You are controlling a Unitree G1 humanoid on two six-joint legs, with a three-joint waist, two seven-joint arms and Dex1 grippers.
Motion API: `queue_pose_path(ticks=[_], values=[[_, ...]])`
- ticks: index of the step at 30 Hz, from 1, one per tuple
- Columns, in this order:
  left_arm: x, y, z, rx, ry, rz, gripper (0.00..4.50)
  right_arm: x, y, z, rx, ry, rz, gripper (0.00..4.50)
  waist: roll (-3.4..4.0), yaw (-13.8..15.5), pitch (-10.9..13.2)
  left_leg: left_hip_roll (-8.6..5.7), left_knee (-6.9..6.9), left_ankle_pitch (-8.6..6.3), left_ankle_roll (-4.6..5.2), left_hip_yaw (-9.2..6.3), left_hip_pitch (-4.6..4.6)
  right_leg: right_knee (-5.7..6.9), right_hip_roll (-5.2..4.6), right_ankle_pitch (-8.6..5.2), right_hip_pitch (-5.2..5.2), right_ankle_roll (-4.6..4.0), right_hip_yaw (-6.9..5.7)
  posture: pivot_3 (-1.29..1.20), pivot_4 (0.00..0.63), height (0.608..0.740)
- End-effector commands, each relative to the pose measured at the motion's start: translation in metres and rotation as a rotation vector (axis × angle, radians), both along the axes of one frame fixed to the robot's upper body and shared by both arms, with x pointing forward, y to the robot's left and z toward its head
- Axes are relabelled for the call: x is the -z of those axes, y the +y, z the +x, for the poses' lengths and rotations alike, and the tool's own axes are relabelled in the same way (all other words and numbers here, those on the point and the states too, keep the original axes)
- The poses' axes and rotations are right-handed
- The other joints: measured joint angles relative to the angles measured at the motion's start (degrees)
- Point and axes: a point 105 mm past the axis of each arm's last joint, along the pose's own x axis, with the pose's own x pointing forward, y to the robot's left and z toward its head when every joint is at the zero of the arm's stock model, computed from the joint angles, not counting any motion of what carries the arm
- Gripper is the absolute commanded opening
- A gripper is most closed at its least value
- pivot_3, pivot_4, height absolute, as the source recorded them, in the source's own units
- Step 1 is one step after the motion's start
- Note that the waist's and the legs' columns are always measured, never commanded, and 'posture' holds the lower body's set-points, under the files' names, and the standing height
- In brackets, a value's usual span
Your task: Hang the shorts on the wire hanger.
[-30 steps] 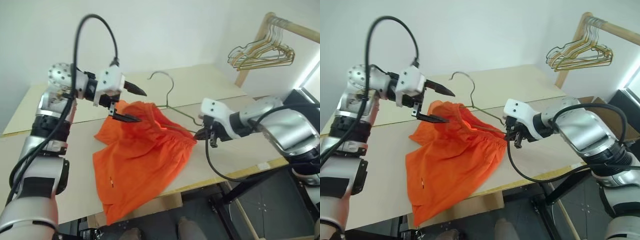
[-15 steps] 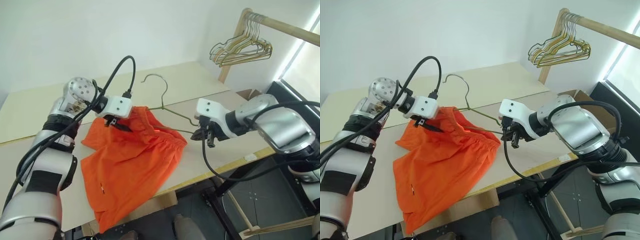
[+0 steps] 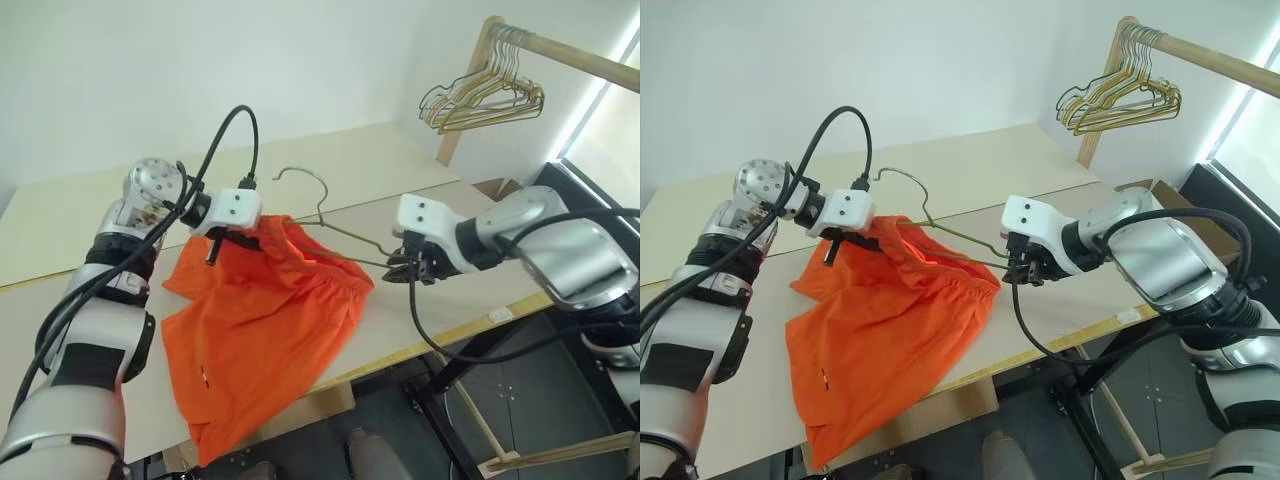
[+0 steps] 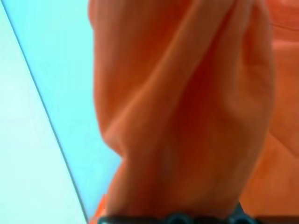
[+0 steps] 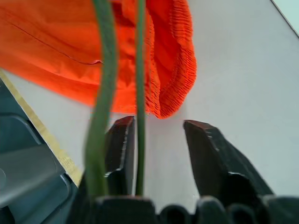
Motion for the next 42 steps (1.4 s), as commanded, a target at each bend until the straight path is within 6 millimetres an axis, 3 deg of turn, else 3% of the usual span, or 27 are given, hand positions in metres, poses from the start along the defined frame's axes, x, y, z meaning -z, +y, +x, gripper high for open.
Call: queue_pose_path(ticks=[1, 4, 5, 7, 10, 14, 17, 19, 25, 29, 32, 36, 42], values=[[-0.018, 0.002, 0.003, -0.036, -0.039, -0.072, 0.00, -0.026, -0.030, 0.001, 0.116, -0.081, 0.055, 3.27, 0.00, 0.2, 0.0, -0.01, 0.00, 0.00, 0.00, -0.01, -0.03, 0.00, -0.01, 0.00, -0.01, 0.00, -0.01, -0.26, 0.000, 0.740], [-0.018, 0.007, 0.002, -0.069, -0.009, -0.093, 0.00, -0.032, -0.062, -0.001, 0.245, -0.092, 0.112, 4.34, 0.00, 0.2, 0.0, -0.03, 0.01, -0.01, 0.01, -0.01, -0.02, 0.00, -0.04, 0.00, 0.00, 0.01, 0.00, -0.25, 0.000, 0.740], [-0.017, 0.008, 0.002, -0.078, 0.005, -0.102, 0.00, -0.035, -0.071, -0.002, 0.285, -0.098, 0.137, 4.49, 0.00, 0.2, 0.0, -0.03, 0.01, -0.01, 0.01, -0.01, -0.01, 0.00, -0.04, 0.00, 0.01, 0.01, 0.00, -0.25, 0.000, 0.740], [-0.017, 0.010, 0.001, -0.087, 0.023, -0.114, 0.00, -0.036, -0.087, -0.009, 0.332, -0.100, 0.178, 4.49, 0.00, 0.2, 0.0, -0.02, 0.00, -0.01, 0.02, -0.01, 0.03, 0.02, -0.03, 0.00, 0.04, 0.01, 0.00, -0.26, 0.003, 0.740], [-0.017, 0.011, 0.000, -0.105, 0.047, -0.133, 0.00, -0.020, -0.094, -0.030, 0.316, -0.032, 0.215, 4.49, -0.01, 0.2, 0.0, 0.00, 0.00, -0.01, 0.02, 0.00, 0.07, 0.03, -0.02, 0.00, 0.09, 0.01, 0.01, -0.26, 0.006, 0.740], [-0.022, 0.007, 0.001, -0.117, 0.078, -0.172, 0.00, 0.021, -0.069, -0.046, 0.284, 0.054, 0.378, 4.49, -0.10, 0.0, -0.1, 0.05, 0.02, -0.02, 0.04, -0.02, 0.13, 0.01, 0.01, 0.00, 0.23, 0.04, 0.00, -0.26, 0.007, 0.740], [-0.023, 0.005, 0.001, -0.112, 0.078, -0.170, 0.00, 0.060, -0.038, -0.034, 0.343, 0.090, 0.502, 4.49, -0.08, -0.2, -0.3, 0.07, -0.01, -0.03, 0.04, -0.01, 0.41, 0.03, 0.03, 0.03, 0.45, 0.10, 0.10, -0.26, 0.004, 0.740], [-0.024, 0.004, 0.002, -0.112, 0.078, -0.169, 0.00, 0.076, -0.020, -0.026, 0.374, 0.102, 0.556, 4.49, -0.04, -0.1, -0.3, 0.06, -0.06, -0.03, 0.04, -0.01, 0.61, -0.01, 0.02, 0.02, 0.64, 0.11, 0.12, -0.26, 0.002, 0.740], [-0.025, 0.006, 0.001, -0.111, 0.076, -0.159, 0.00, 0.099, 0.022, 0.002, 0.446, 0.170, 0.699, 4.49, -0.04, 0.0, -0.3, -0.02, -0.05, -0.03, 0.04, -0.02, 0.57, -0.02, 0.00, 0.04, 0.59, 0.14, 0.13, -0.24, 0.000, 0.740], [-0.026, 0.007, 0.001, -0.113, 0.072, -0.157, 0.00, 0.098, 0.040, 0.014, 0.435, 0.221, 0.784, 4.49, -0.03, 0.0, -0.3, -0.02, -0.07, -0.03, 0.04, -0.03, 0.55, 0.00, 0.02, 0.05, 0.50, 0.14, 0.13, -0.23, 0.000, 0.740], [-0.026, 0.008, 0.000, -0.114, 0.070, -0.155, 0.00, 0.098, 0.051, 0.015, 0.399, 0.262, 0.800, 3.88, -0.02, 0.0, -0.3, -0.03, -0.05, -0.02, 0.04, -0.03, 0.55, 0.02, 0.02, 0.05, 0.51, 0.15, 0.13, -0.22, 0.000, 0.740], [-0.026, 0.009, -0.001, -0.121, 0.068, -0.164, 0.00, 0.097, 0.051, 0.012, 0.378, 0.272, 0.804, 2.50, -0.02, 0.0, -0.3, -0.03, -0.07, -0.03, 0.04, -0.03, 0.51, 0.03, 0.03, 0.05, 0.46, 0.15, 0.12, -0.22, 0.000, 0.740], [-0.022, 0.012, -0.005, -0.125, 0.093, -0.197, 0.00, 0.092, 0.032, 0.005, 0.373, 0.257, 0.793, 0.29, 0.00, 0.1, -0.3, -0.04, -0.06, -0.03, 0.04, -0.03, 0.52, 0.04, 0.03, 0.05, 0.46, 0.15, 0.13, -0.22, 0.000, 0.740]])
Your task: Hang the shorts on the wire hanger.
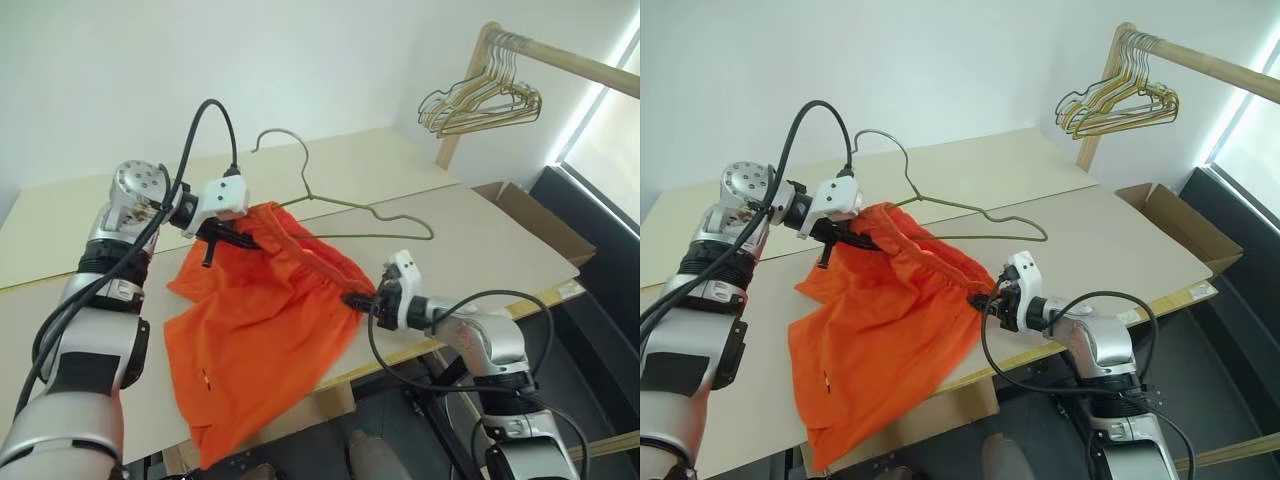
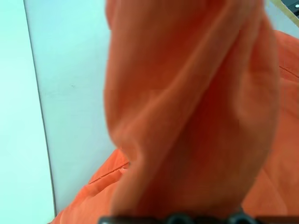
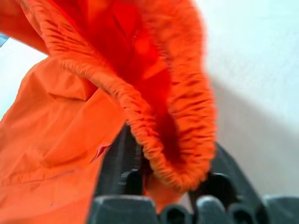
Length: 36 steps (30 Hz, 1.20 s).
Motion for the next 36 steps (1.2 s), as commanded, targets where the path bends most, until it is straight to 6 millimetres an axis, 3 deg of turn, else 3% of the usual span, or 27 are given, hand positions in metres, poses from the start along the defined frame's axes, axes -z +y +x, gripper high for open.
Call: queue_pose_path(ticks=[1, 9, 14, 22, 27, 28, 31, 36], values=[[-0.010, 0.004, -0.003, -0.009, -0.022, -0.062, 0.00, -0.023, -0.013, -0.003, -0.022, -0.084, 0.012, 0.02, 0.00, 0.0, 0.0, 0.00, 0.01, 0.00, 0.00, 0.00, 0.00, 0.00, 0.00, 0.00, 0.00, 0.00, 0.00, -0.22, 0.000, 0.740], [0.021, 0.036, -0.033, -0.019, 0.061, -0.007, 0.00, -0.054, -0.069, -0.021, -0.128, -0.096, -0.114, 0.02, 0.00, -0.2, 0.0, 0.04, -0.02, 0.00, 0.00, 0.03, -0.02, 0.00, 0.00, 0.00, -0.07, 0.00, 0.07, -0.24, 0.006, 0.740], [0.036, 0.059, -0.041, -0.078, 0.076, 0.069, 0.00, -0.064, -0.093, -0.027, -0.179, -0.091, -0.194, 0.02, -0.01, 0.2, 0.0, 0.07, 0.01, -0.02, 0.02, 0.01, 0.05, -0.11, -0.01, 0.00, 0.13, 0.01, -0.01, -0.24, 0.007, 0.740], [0.051, 0.064, -0.036, -0.128, 0.048, 0.143, 0.00, -0.078, -0.101, -0.029, -0.243, -0.148, -0.236, 0.02, -0.01, 1.2, 0.0, 0.06, 0.02, -0.04, 0.05, 0.02, 0.07, -0.14, -0.03, 0.00, 0.15, 0.01, -0.01, -0.23, 0.004, 0.740], [0.061, 0.057, -0.036, -0.082, 0.058, 0.197, 0.00, -0.096, -0.082, -0.032, -0.331, -0.259, -0.234, 0.02, -0.01, 1.5, 0.0, 0.05, 0.03, -0.04, 0.05, 0.02, 0.05, -0.14, -0.06, 0.00, 0.14, 0.01, 0.00, -0.25, 0.000, 0.740], [0.060, 0.053, -0.035, -0.077, 0.056, 0.190, 0.00, -0.096, -0.078, -0.032, -0.344, -0.267, -0.245, 0.48, -0.01, 1.5, 0.0, 0.05, 0.03, -0.04, 0.05, 0.02, 0.05, -0.14, -0.07, 0.00, 0.14, 0.01, 0.00, -0.25, 0.000, 0.740], [0.056, 0.041, -0.028, -0.060, 0.045, 0.167, 0.00, -0.093, -0.065, -0.034, -0.393, -0.276, -0.293, 1.07, -0.01, 1.4, 0.0, 0.04, 0.03, -0.04, 0.05, 0.03, 0.01, -0.14, -0.06, 0.00, 0.08, 0.01, -0.01, -0.25, 0.000, 0.740], [0.049, 0.028, -0.021, -0.049, 0.039, 0.125, 0.00, -0.097, -0.057, -0.038, -0.423, -0.296, -0.303, 2.85, -0.01, 1.6, 0.0, 0.04, 0.04, -0.04, 0.05, 0.03, -0.04, -0.14, -0.07, 0.00, 0.04, 0.01, -0.02, -0.26, 0.000, 0.740]])
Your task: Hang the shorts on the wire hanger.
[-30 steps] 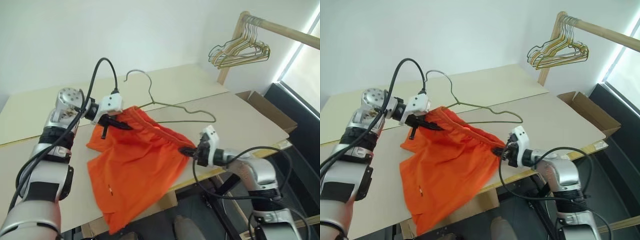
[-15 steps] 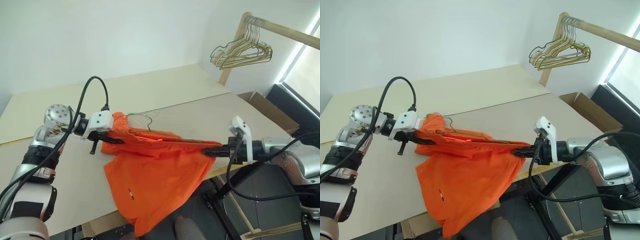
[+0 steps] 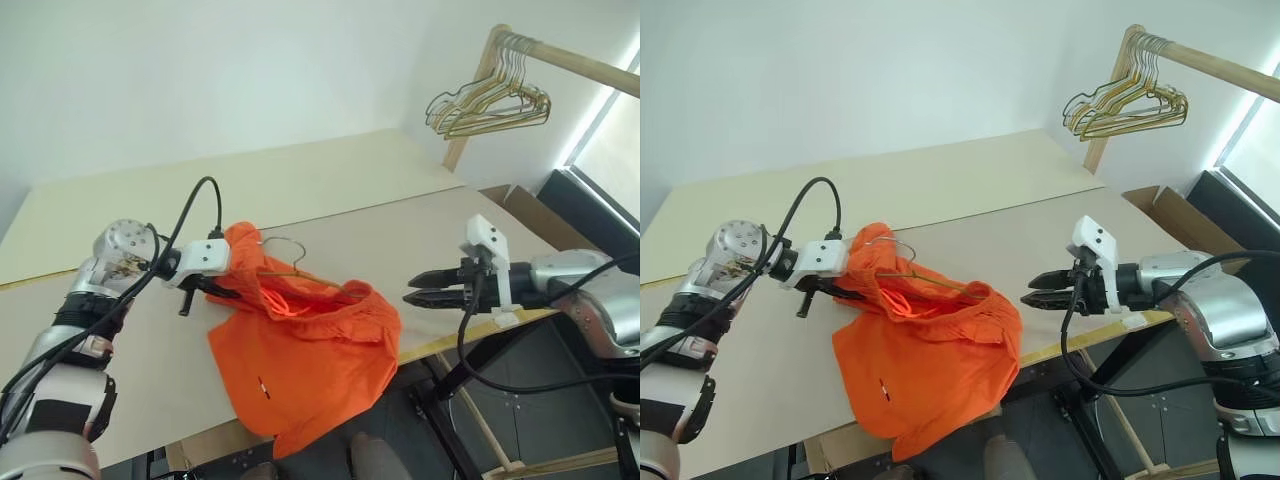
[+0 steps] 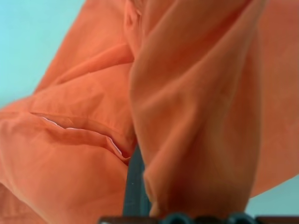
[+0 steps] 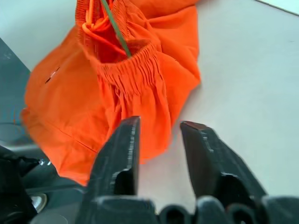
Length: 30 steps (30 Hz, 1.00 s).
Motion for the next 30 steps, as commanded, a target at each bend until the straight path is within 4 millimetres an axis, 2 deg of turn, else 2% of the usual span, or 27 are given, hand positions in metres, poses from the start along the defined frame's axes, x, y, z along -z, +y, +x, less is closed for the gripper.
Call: queue_pose_path(ticks=[1, 5, 8, 13, 16, 18, 24, 29, 30], values=[[-0.020, -0.006, 0.009, -0.002, -0.047, -0.036, 0.00, -0.017, 0.005, -0.002, -0.024, -0.063, 0.004, 3.20, 0.00, 0.0, 0.0, 0.00, 0.01, 0.00, 0.00, 0.00, -0.05, 0.00, -0.01, 0.00, -0.05, 0.00, 0.00, -0.26, 0.000, 0.740], [-0.021, -0.007, 0.007, 0.010, -0.034, -0.047, 0.00, -0.025, 0.007, -0.001, -0.008, -0.105, -0.033, 4.48, -0.01, -0.2, 0.0, -0.02, 0.02, 0.00, 0.00, 0.00, -0.18, 0.03, -0.02, 0.00, -0.20, 0.00, 0.02, -0.26, 0.000, 0.740], [-0.021, -0.008, 0.007, 0.015, -0.035, -0.045, 0.00, -0.031, 0.016, 0.000, -0.014, -0.132, -0.064, 4.48, 0.02, -0.6, 0.0, -0.01, 0.02, 0.00, 0.00, 0.02, -0.18, 0.08, -0.01, 0.00, -0.26, 0.00, 0.07, -0.26, 0.000, 0.740], [-0.021, -0.010, 0.007, 0.023, -0.035, -0.048, 0.00, -0.066, 0.040, 0.006, -0.035, -0.216, -0.005, 4.48, 0.02, -0.6, 0.0, 0.00, 0.02, 0.00, 0.00, 0.01, -0.19, 0.07, -0.01, 0.00, -0.24, 0.00, 0.05, -0.27, 0.000, 0.740], [-0.021, -0.010, 0.007, 0.026, -0.033, -0.048, 0.00, -0.082, 0.063, 0.010, -0.059, -0.212, 0.039, 4.48, 0.03, -1.1, 0.0, 0.01, 0.01, 0.00, 0.00, 0.01, -0.20, 0.07, -0.01, 0.01, -0.27, 0.00, 0.06, -0.27, 0.000, 0.740], [-0.021, -0.011, 0.008, 0.026, -0.033, -0.049, 0.00, -0.077, 0.083, 0.015, -0.070, -0.182, 0.024, 4.48, 0.01, -1.6, -0.1, 0.01, 0.01, 0.00, 0.00, 0.01, -0.20, 0.08, -0.01, 0.01, -0.28, -0.01, 0.06, -0.28, 0.000, 0.740], [-0.022, -0.013, 0.008, 0.031, -0.033, -0.055, 0.00, -0.044, 0.132, 0.024, -0.114, -0.129, -0.074, 4.48, 0.00, -2.1, -0.1, -0.01, 0.03, 0.01, 0.00, 0.00, -0.24, 0.15, -0.01, 0.01, -0.33, -0.01, 0.07, -0.27, 0.000, 0.740], [-0.024, -0.011, 0.007, 0.028, -0.036, -0.055, 0.00, -0.049, 0.146, 0.030, -0.105, -0.113, -0.043, 3.37, -0.02, -2.6, -0.1, -0.11, 0.12, 0.03, 0.00, -0.05, -0.46, 0.62, -0.05, 0.01, -0.58, 0.00, 0.07, -0.26, 0.000, 0.740], [-0.024, -0.010, 0.007, 0.027, -0.036, -0.054, 0.00, -0.050, 0.146, 0.030, -0.107, -0.111, -0.036, 2.89, -0.02, -2.7, -0.1, -0.11, 0.12, 0.02, 0.00, -0.06, -0.46, 0.62, -0.04, 0.01, -0.59, 0.00, 0.06, -0.25, 0.000, 0.740]])
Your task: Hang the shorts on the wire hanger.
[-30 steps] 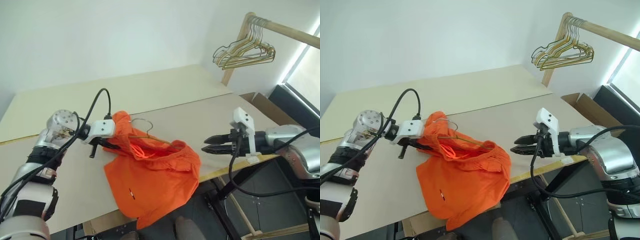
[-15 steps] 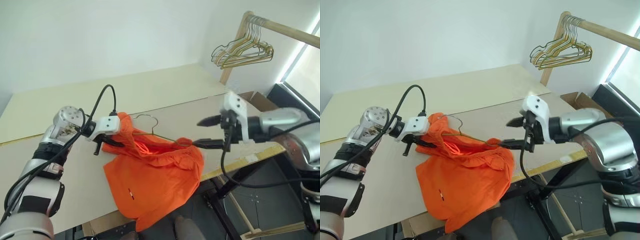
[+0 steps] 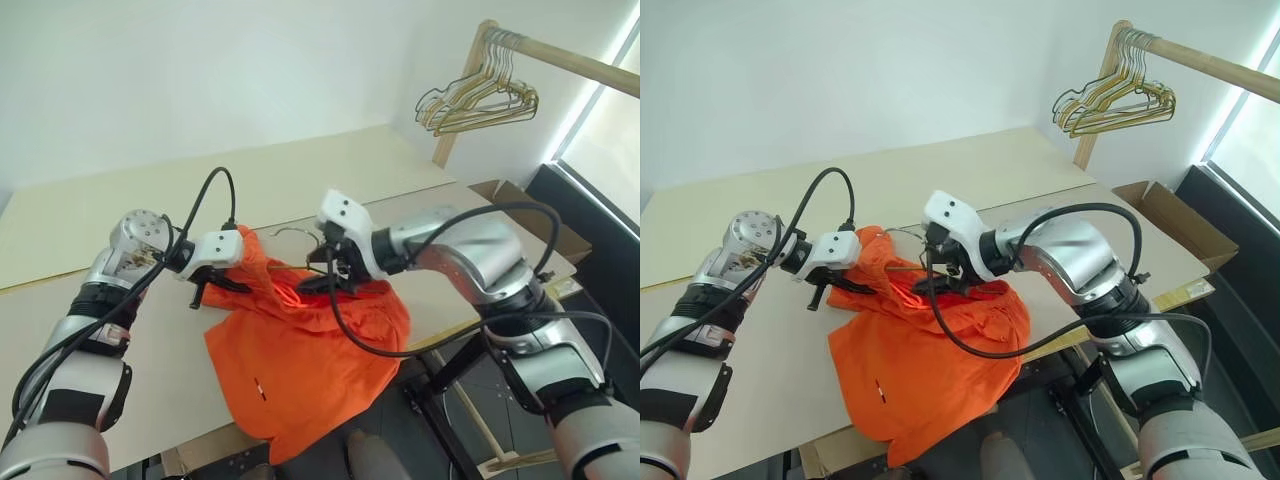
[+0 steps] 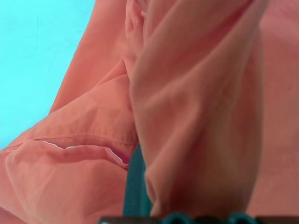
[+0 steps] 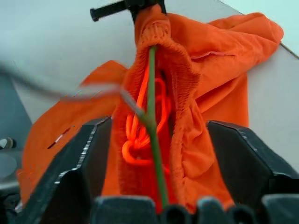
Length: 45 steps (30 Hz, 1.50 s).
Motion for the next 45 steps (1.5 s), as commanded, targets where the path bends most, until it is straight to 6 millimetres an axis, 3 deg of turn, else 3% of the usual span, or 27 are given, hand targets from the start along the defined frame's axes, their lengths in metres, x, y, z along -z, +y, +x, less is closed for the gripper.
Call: queue_pose_path(ticks=[1, 8, 10, 13, 16, 20, 24, 25, 27, 30, 41, 45], values=[[-0.018, 0.002, 0.004, -0.002, -0.058, -0.029, 0.00, -0.019, 0.000, 0.002, 0.002, -0.033, 0.043, 2.61, 0.00, -0.2, 0.0, 0.00, -0.01, 0.00, 0.00, 0.00, 0.00, -0.01, 0.00, 0.00, 0.00, 0.00, 0.00, -0.25, 0.000, 0.740], [-0.021, 0.003, 0.003, -0.005, -0.070, -0.041, 0.00, -0.025, -0.003, -0.003, -0.029, -0.030, 0.073, 0.12, 0.00, -0.6, 0.0, 0.01, -0.01, 0.00, 0.00, -0.01, 0.04, 0.06, 0.02, 0.00, 0.01, 0.00, -0.01, -0.25, 0.000, 0.740], [-0.024, 0.003, 0.004, -0.014, -0.078, -0.066, 0.00, -0.025, -0.004, -0.003, -0.036, -0.033, 0.077, 0.02, 0.00, -0.6, 0.0, 0.01, -0.01, 0.00, 0.00, -0.01, 0.04, 0.06, 0.02, 0.00, 0.00, 0.00, -0.01, -0.25, 0.000, 0.740], [-0.043, 0.004, 0.005, -0.057, -0.061, -0.186, 0.83, -0.026, -0.006, -0.003, -0.039, -0.042, 0.075, 0.00, 0.00, -0.7, 0.0, 0.01, -0.01, 0.00, 0.00, -0.01, 0.02, 0.07, 0.02, 0.00, -0.02, 0.00, -0.01, -0.26, 0.001, 0.740], [-0.054, 0.019, 0.005, -0.094, -0.053, -0.220, 1.81, -0.028, -0.010, -0.004, -0.048, -0.047, 0.083, 0.00, 0.00, -0.7, 0.0, 0.01, -0.01, 0.00, 0.00, -0.01, 0.02, 0.10, 0.02, 0.00, -0.06, 0.00, -0.01, -0.26, 0.003, 0.740], [-0.044, 0.038, 0.004, -0.129, -0.052, -0.150, 3.16, -0.030, -0.014, -0.005, -0.057, -0.055, 0.083, 0.00, 0.00, -0.9, 0.0, 0.01, -0.02, 0.00, 0.00, 0.00, 0.07, 0.19, 0.02, 0.00, -0.06, 0.00, -0.01, -0.25, 0.006, 0.740], [-0.031, 0.040, 0.006, -0.133, -0.050, -0.112, 4.47, -0.032, -0.015, -0.006, -0.070, -0.061, 0.086, 0.00, 0.00, -0.8, 0.0, 0.01, -0.01, 0.00, 0.00, 0.00, 0.06, 0.19, 0.02, 0.00, -0.04, 0.00, -0.03, -0.25, 0.005, 0.740], [-0.023, 0.044, 0.006, -0.125, -0.061, -0.059, 4.49, -0.033, -0.016, -0.006, -0.071, -0.063, 0.087, 0.00, 0.00, -0.7, 0.0, 0.00, -0.01, 0.00, 0.00, 0.00, 0.05, 0.19, 0.01, 0.00, -0.04, 0.01, -0.03, -0.26, 0.004, 0.740], [-0.012, 0.049, 0.004, -0.100, -0.071, 0.014, 4.49, -0.035, -0.016, -0.006, -0.072, -0.065, 0.089, 0.00, -0.01, -0.7, 0.0, 0.00, -0.01, 0.00, 0.00, 0.00, 0.04, 0.18, 0.00, 0.00, -0.05, 0.00, -0.04, -0.26, 0.004, 0.740], [-0.007, 0.050, 0.014, -0.147, -0.116, 0.023, 3.81, -0.037, -0.018, -0.006, -0.071, -0.068, 0.091, 0.00, -0.01, -0.8, 0.0, 0.00, -0.01, 0.00, 0.00, 0.00, 0.04, 0.18, 0.00, 0.00, -0.06, 0.00, -0.04, -0.26, 0.002, 0.740], [-0.015, 0.045, 0.019, -0.150, -0.151, -0.038, 0.15, -0.038, -0.021, -0.008, -0.069, -0.062, 0.089, 0.00, -0.02, -1.2, 0.0, 0.00, -0.01, 0.00, 0.00, 0.00, -0.10, 0.24, 0.00, 0.00, -0.23, 0.00, -0.03, -0.26, 0.000, 0.740], [-0.016, 0.048, 0.017, -0.159, -0.149, -0.055, 0.04, -0.036, -0.023, -0.008, -0.069, -0.053, 0.089, 0.00, -0.02, -1.6, 0.0, 0.00, -0.01, 0.00, 0.00, 0.00, -0.13, 0.24, 0.00, 0.00, -0.25, 0.00, -0.03, -0.26, 0.000, 0.740]])
